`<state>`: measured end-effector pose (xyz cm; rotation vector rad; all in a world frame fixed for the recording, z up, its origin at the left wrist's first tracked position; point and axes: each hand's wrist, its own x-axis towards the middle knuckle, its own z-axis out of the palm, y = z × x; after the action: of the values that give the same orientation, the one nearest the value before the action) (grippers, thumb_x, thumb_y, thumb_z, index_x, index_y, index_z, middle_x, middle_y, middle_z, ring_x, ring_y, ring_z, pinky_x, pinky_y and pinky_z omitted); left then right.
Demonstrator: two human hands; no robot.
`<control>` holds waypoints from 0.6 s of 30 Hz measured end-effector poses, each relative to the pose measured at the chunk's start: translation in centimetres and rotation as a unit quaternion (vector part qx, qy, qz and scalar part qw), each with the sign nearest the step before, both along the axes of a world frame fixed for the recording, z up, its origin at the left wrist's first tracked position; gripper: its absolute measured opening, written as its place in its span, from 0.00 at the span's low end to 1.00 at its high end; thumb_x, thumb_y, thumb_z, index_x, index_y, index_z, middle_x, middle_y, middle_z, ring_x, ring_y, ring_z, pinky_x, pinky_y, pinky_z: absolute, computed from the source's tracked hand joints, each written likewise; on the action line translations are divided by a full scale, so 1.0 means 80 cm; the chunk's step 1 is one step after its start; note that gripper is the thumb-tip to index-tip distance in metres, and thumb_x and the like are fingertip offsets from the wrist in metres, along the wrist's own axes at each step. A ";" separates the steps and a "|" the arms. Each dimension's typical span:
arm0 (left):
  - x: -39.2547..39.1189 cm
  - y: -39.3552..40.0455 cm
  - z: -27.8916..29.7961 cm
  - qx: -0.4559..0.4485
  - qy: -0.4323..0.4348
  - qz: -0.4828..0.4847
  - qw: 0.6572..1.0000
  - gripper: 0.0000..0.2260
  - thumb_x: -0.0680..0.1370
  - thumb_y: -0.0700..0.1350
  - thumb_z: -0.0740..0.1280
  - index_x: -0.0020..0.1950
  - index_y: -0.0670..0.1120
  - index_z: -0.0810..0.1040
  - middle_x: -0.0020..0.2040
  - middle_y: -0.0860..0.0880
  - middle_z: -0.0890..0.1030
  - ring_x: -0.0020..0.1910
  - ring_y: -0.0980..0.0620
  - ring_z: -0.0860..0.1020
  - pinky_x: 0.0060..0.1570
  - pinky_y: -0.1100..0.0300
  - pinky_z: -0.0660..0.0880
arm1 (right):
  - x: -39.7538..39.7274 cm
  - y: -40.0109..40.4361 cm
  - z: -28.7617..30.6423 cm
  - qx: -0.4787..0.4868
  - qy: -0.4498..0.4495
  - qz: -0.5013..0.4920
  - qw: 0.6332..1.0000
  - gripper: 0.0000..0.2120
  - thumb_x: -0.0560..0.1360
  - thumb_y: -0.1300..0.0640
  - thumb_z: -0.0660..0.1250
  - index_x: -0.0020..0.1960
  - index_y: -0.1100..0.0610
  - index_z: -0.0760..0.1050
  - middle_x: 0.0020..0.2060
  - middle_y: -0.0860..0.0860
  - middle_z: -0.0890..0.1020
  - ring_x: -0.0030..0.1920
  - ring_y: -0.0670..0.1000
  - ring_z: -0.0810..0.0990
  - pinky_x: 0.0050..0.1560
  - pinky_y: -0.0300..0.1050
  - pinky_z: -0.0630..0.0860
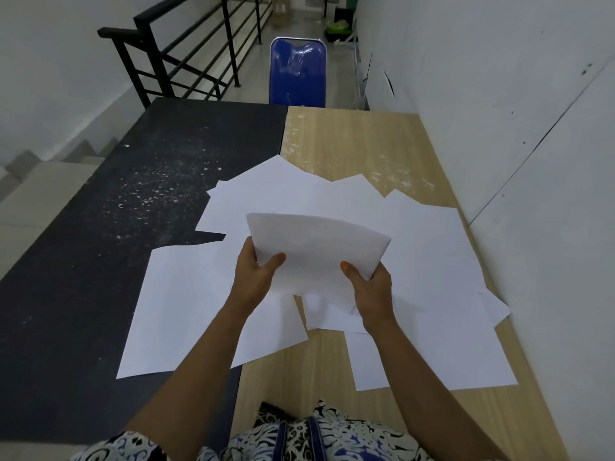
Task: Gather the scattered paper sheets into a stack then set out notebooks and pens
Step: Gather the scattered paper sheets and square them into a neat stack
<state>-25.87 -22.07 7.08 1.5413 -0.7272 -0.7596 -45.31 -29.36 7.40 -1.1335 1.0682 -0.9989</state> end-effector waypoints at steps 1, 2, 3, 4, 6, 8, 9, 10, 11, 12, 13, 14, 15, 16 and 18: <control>0.000 0.000 -0.002 0.010 0.007 -0.011 1.000 0.23 0.77 0.42 0.70 0.71 0.48 0.68 0.64 0.50 0.76 0.60 0.49 0.75 0.58 0.52 0.76 | 0.000 0.000 -0.001 0.005 -0.003 0.005 1.000 0.15 0.73 0.62 0.72 0.57 0.52 0.75 0.49 0.49 0.81 0.50 0.47 0.81 0.42 0.33 0.78; 0.000 0.000 -0.004 0.023 0.011 -0.027 0.999 0.23 0.77 0.42 0.69 0.71 0.49 0.67 0.64 0.50 0.76 0.61 0.49 0.75 0.58 0.53 0.75 | 0.001 0.001 -0.003 0.012 -0.001 0.013 1.000 0.19 0.73 0.62 0.73 0.60 0.52 0.73 0.51 0.49 0.81 0.51 0.46 0.80 0.43 0.32 0.77; -0.001 -0.001 -0.005 0.036 0.007 -0.043 0.998 0.22 0.78 0.43 0.68 0.71 0.49 0.68 0.64 0.50 0.76 0.60 0.50 0.75 0.57 0.55 0.75 | 0.001 0.000 -0.005 0.021 0.006 0.024 0.999 0.20 0.73 0.62 0.72 0.62 0.52 0.71 0.52 0.49 0.80 0.53 0.46 0.79 0.43 0.32 0.77; -0.002 0.000 -0.007 0.042 -0.005 -0.054 0.998 0.20 0.79 0.44 0.67 0.70 0.48 0.69 0.63 0.50 0.77 0.60 0.50 0.76 0.56 0.58 0.75 | 0.002 0.001 -0.009 0.030 0.019 0.036 0.999 0.19 0.74 0.61 0.71 0.62 0.51 0.71 0.53 0.48 0.80 0.54 0.47 0.79 0.44 0.32 0.76; -0.003 0.000 -0.004 0.037 -0.042 -0.049 0.997 0.14 0.81 0.46 0.64 0.66 0.48 0.73 0.58 0.52 0.79 0.56 0.52 0.78 0.51 0.64 0.76 | 0.003 0.000 -0.012 0.036 0.035 0.043 0.998 0.14 0.77 0.59 0.68 0.61 0.51 0.73 0.51 0.47 0.81 0.55 0.49 0.80 0.46 0.33 0.74; -0.003 0.000 -0.002 0.029 -0.059 -0.008 0.998 0.11 0.81 0.48 0.63 0.63 0.48 0.74 0.53 0.55 0.80 0.51 0.57 0.79 0.45 0.69 0.74 | 0.003 -0.002 -0.010 0.016 0.042 0.032 0.998 0.11 0.77 0.58 0.68 0.58 0.50 0.75 0.50 0.44 0.82 0.52 0.46 0.81 0.47 0.34 0.75; -0.002 0.000 -0.001 0.032 -0.057 0.014 0.998 0.10 0.81 0.48 0.63 0.62 0.49 0.74 0.51 0.57 0.79 0.50 0.60 0.78 0.43 0.70 0.73 | 0.002 -0.002 -0.010 0.008 0.044 0.032 0.999 0.10 0.76 0.57 0.69 0.57 0.50 0.76 0.50 0.44 0.83 0.51 0.45 0.81 0.48 0.36 0.77; -0.001 0.000 -0.001 0.038 -0.048 0.030 0.998 0.09 0.81 0.48 0.63 0.60 0.49 0.74 0.50 0.58 0.79 0.49 0.61 0.77 0.43 0.70 0.72 | 0.002 -0.003 -0.011 0.006 0.044 0.038 0.998 0.10 0.76 0.56 0.70 0.56 0.50 0.77 0.50 0.45 0.83 0.51 0.45 0.82 0.50 0.39 0.78; 0.000 0.001 -0.004 0.044 -0.032 0.041 0.998 0.09 0.81 0.48 0.64 0.60 0.49 0.74 0.50 0.58 0.79 0.49 0.60 0.78 0.44 0.68 0.73 | 0.001 -0.002 -0.012 0.010 0.044 0.053 0.998 0.11 0.76 0.56 0.70 0.57 0.50 0.78 0.51 0.45 0.84 0.52 0.46 0.82 0.52 0.41 0.78; 0.001 0.002 -0.009 0.050 -0.014 0.050 0.997 0.10 0.81 0.48 0.64 0.60 0.48 0.75 0.52 0.56 0.80 0.50 0.58 0.78 0.47 0.66 0.73 | 0.001 -0.001 -0.016 0.014 0.056 0.072 0.996 0.13 0.75 0.55 0.70 0.60 0.52 0.77 0.52 0.47 0.83 0.53 0.47 0.82 0.54 0.42 0.78; 0.002 0.003 -0.014 0.056 0.005 0.059 0.997 0.11 0.81 0.48 0.64 0.62 0.47 0.75 0.54 0.55 0.80 0.52 0.56 0.78 0.51 0.63 0.73 | 0.000 -0.001 -0.021 0.019 0.077 0.093 0.992 0.15 0.76 0.56 0.70 0.62 0.53 0.76 0.54 0.48 0.83 0.54 0.47 0.81 0.56 0.44 0.77; 0.003 0.005 -0.019 0.065 0.018 0.069 0.995 0.12 0.81 0.47 0.64 0.63 0.47 0.75 0.55 0.54 0.79 0.53 0.55 0.77 0.53 0.61 0.72 | 0.000 0.001 -0.027 0.024 0.107 0.114 0.987 0.16 0.77 0.57 0.68 0.65 0.54 0.74 0.56 0.49 0.82 0.56 0.48 0.80 0.58 0.45 0.76; 0.005 0.007 -0.024 0.076 0.029 0.077 0.994 0.11 0.81 0.47 0.64 0.62 0.47 0.75 0.54 0.54 0.79 0.53 0.54 0.77 0.53 0.60 0.71 | 0.000 0.002 -0.034 0.027 0.133 0.130 0.982 0.17 0.78 0.59 0.66 0.66 0.54 0.73 0.57 0.49 0.81 0.57 0.49 0.79 0.60 0.45 0.75; 0.006 0.009 -0.029 0.092 0.040 0.082 0.992 0.09 0.81 0.47 0.64 0.59 0.47 0.75 0.52 0.54 0.79 0.52 0.53 0.76 0.52 0.60 0.71 | -0.001 0.005 -0.040 0.029 0.156 0.138 0.978 0.17 0.78 0.60 0.65 0.67 0.54 0.72 0.58 0.50 0.80 0.58 0.50 0.79 0.61 0.46 0.75; 0.008 0.012 -0.040 0.132 0.056 0.080 0.986 0.06 0.81 0.47 0.64 0.55 0.46 0.74 0.47 0.53 0.77 0.49 0.51 0.75 0.45 0.62 0.71 | -0.001 0.009 -0.052 0.031 0.190 0.134 0.972 0.18 0.79 0.61 0.63 0.68 0.55 0.71 0.60 0.50 0.79 0.59 0.50 0.77 0.64 0.47 0.73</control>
<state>-25.22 -21.09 3.91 1.7569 -0.4263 -0.8389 -45.42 -28.60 3.26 -1.4104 1.1981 -0.5425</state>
